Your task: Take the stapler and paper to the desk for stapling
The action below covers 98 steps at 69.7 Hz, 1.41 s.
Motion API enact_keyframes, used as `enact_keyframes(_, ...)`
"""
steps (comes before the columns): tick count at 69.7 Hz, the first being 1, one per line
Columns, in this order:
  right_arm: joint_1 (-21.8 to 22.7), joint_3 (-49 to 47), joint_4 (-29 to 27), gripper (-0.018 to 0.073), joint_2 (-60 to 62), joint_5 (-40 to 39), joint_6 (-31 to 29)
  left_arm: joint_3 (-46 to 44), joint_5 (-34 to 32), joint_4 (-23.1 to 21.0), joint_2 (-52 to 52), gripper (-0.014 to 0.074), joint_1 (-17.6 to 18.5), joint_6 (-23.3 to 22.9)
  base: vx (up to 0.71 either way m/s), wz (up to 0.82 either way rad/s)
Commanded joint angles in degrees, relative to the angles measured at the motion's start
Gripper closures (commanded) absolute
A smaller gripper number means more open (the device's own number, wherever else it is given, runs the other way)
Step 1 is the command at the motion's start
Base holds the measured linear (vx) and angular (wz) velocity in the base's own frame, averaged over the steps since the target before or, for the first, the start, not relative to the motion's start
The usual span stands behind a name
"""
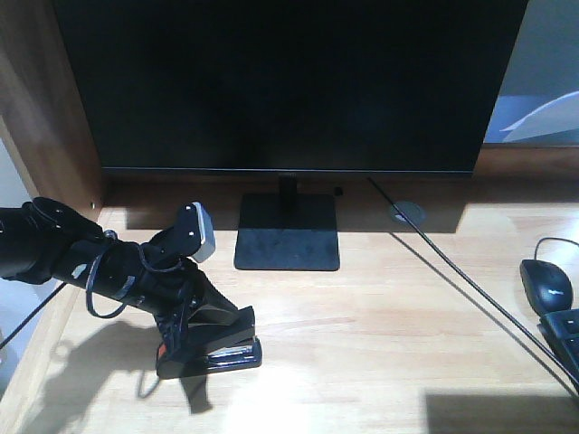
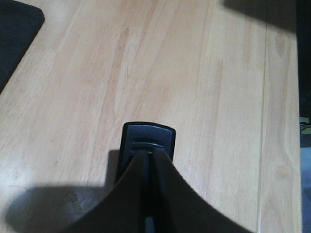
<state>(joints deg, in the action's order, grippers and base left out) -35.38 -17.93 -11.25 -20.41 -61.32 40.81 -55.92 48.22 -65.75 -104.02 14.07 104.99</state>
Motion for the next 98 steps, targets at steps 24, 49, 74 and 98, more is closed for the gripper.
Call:
enact_keyframes(24, 0.1, -1.9, 7.9, 0.0565, -0.6, -0.1, -0.7, -1.3, 1.9, -2.7, 2.1, 0.0603, 0.3, 0.0, 0.00, 0.00)
enact_keyframes(49, 0.1, -2.2, 8.2, 0.0565, -1.7, 3.7, -0.7, -1.3, 1.9, -2.7, 2.1, 0.0603, 0.3, 0.0, 0.00, 0.00)
enact_keyframes(74, 0.1, -8.4, 5.7, 0.0565, -10.2, 10.9, -1.9, -1.3, 1.9, -2.7, 2.1, 0.0603, 0.3, 0.0, 0.00, 0.00)
enact_keyframes(98, 0.1, -8.4, -20.0, 0.0565, -15.0, 24.2, -3.1, -1.3, 1.9, -2.7, 2.1, 0.0603, 0.3, 0.0, 0.00, 0.00)
